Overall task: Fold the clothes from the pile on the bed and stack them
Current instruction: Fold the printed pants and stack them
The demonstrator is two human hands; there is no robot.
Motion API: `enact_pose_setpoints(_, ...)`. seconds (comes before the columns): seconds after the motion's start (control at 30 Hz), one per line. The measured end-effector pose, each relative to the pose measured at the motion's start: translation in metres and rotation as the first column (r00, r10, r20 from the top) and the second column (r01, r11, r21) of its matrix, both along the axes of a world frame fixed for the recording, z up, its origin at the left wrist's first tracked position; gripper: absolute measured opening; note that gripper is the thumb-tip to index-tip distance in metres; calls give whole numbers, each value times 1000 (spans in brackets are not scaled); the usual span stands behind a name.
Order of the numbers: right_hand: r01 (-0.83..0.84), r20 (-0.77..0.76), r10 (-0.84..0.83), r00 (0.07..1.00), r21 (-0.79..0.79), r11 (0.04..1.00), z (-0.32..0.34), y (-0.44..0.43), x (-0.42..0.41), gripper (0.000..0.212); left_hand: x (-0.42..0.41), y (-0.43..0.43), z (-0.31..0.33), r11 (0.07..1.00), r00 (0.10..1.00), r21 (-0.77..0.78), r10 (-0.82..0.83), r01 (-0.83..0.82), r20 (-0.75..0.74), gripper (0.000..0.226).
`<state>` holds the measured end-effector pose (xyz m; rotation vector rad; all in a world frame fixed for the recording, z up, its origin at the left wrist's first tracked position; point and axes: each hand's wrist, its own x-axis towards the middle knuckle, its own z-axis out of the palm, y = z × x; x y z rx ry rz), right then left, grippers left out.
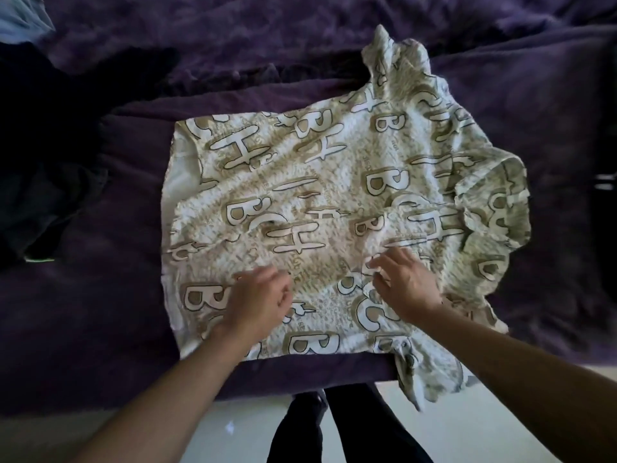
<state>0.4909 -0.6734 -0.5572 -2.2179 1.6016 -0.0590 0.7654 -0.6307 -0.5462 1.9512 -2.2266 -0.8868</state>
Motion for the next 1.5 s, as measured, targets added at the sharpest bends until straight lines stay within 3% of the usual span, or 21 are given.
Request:
enact_pose_setpoints(0.07,61,-52,-60,997,4,998,2,33,-28,15,-24,35,-10,969,976,144,-210,200,59,36)
enact_pose_setpoints(0.13,153,-121,-150,981,15,988,2,67,-62,26,-29,63,-20,938,933,213,-312,274,177,54)
enact_pose_setpoints(0.2,287,-224,-278,934,11,958,4,95,-96,37,-19,83,-26,947,929,204,-293,248,228,62)
enact_pose_setpoints(0.27,453,-332,-416,846,38,891,4,116,-126,46,-9,97,-28,965,940,164,-239,203,243,56)
enact_pose_setpoints(0.3,567,-353,-513,783,63,822,5,121,-136,46,-5,103,-28,976,949,131,-201,174,241,48)
enact_pose_setpoints(0.4,879,-267,-837,477,168,447,6,117,-141,58,-1,110,-28,993,958,62,-116,103,261,23)
enact_pose_setpoints(0.47,904,-208,-903,376,299,307,6,106,-134,66,2,109,-29,997,944,59,-70,54,321,18)
enact_pose_setpoints(0.6,782,-213,-930,300,613,112,19,104,-122,45,20,106,-26,993,928,104,6,-48,373,25)
enact_pose_setpoints(0.7,780,-40,-983,179,614,117,40,88,-121,34,35,93,-6,994,949,14,99,-108,298,16)
enact_pose_setpoints(0.83,820,222,-966,136,521,235,75,29,-108,27,56,45,25,969,940,-166,222,-184,260,19)
enact_pose_setpoints(0.97,646,406,-914,-18,703,299,111,-55,-89,41,73,-18,49,911,919,-322,335,-259,208,14)
enact_pose_setpoints(1.07,570,475,-876,80,699,431,128,-114,-74,46,83,-65,55,880,905,-364,388,-307,176,17)
enact_pose_setpoints(1.2,536,399,-917,0,774,337,122,-195,-62,19,92,-130,56,844,871,-395,458,-364,176,22)
enact_pose_setpoints(1.33,499,354,-933,-64,821,277,103,-277,-50,25,98,-201,44,813,802,-368,550,-451,233,18)
enact_pose_setpoints(1.4,450,344,-939,-2,839,306,96,-314,-43,17,101,-233,34,795,766,-349,591,-497,255,19)
enact_pose_setpoints(1.43,473,346,-929,131,802,366,86,-333,-42,13,101,-247,28,784,747,-345,609,-516,267,21)
enact_pose_setpoints(1.47,515,353,-873,337,707,485,79,-348,-41,13,101,-257,22,773,729,-350,625,-528,279,23)
enact_pose_setpoints(1.5,589,282,-748,600,477,652,70,-355,-40,20,98,-264,16,770,721,-364,628,-524,292,26)
